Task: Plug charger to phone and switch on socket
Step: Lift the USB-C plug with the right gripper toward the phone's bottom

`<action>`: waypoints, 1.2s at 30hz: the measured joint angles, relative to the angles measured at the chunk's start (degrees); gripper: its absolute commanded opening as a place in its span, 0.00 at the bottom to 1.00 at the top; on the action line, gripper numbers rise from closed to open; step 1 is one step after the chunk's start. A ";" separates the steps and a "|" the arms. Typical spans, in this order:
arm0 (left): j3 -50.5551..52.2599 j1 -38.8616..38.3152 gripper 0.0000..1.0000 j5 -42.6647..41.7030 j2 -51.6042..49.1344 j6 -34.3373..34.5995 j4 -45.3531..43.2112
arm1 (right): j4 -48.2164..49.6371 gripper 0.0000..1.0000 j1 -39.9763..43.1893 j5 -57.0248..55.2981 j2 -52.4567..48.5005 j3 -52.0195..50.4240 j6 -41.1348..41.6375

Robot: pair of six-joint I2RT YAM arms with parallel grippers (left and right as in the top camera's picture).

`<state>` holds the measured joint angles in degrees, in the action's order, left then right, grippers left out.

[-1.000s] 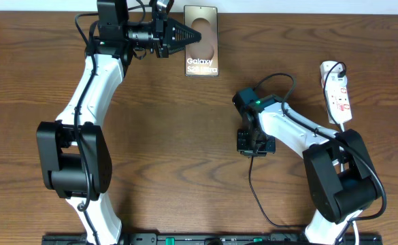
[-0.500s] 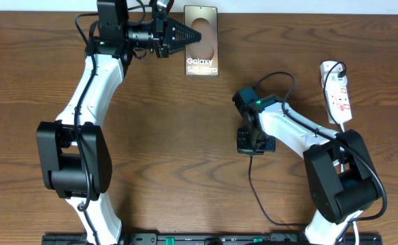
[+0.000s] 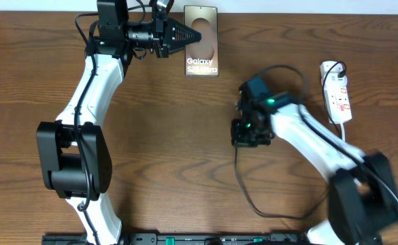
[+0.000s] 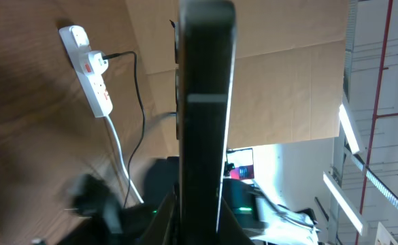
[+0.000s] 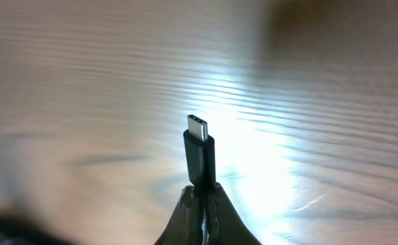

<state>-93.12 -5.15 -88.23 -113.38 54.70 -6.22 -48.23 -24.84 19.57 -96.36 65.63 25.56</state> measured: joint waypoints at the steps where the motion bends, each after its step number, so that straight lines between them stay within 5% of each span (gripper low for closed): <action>1: 0.00 0.00 0.07 0.00 0.00 0.00 0.00 | 0.66 0.01 0.11 1.27 2.10 0.09 -0.17; 6: 0.00 0.00 0.07 0.00 0.00 1.09 0.00 | 6.60 0.01 0.28 8.79 9.88 0.50 -0.28; 17: 0.00 0.00 0.07 0.00 0.00 2.38 -0.02 | 21.75 0.01 0.28 22.25 9.84 0.61 2.64; 36: 0.00 0.00 0.07 0.00 0.00 2.49 -0.04 | 26.93 0.01 0.28 31.15 9.84 0.61 4.15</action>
<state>-93.12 -5.15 -88.23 -113.38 57.19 -6.26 -21.30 -24.56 50.72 -86.52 66.24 29.71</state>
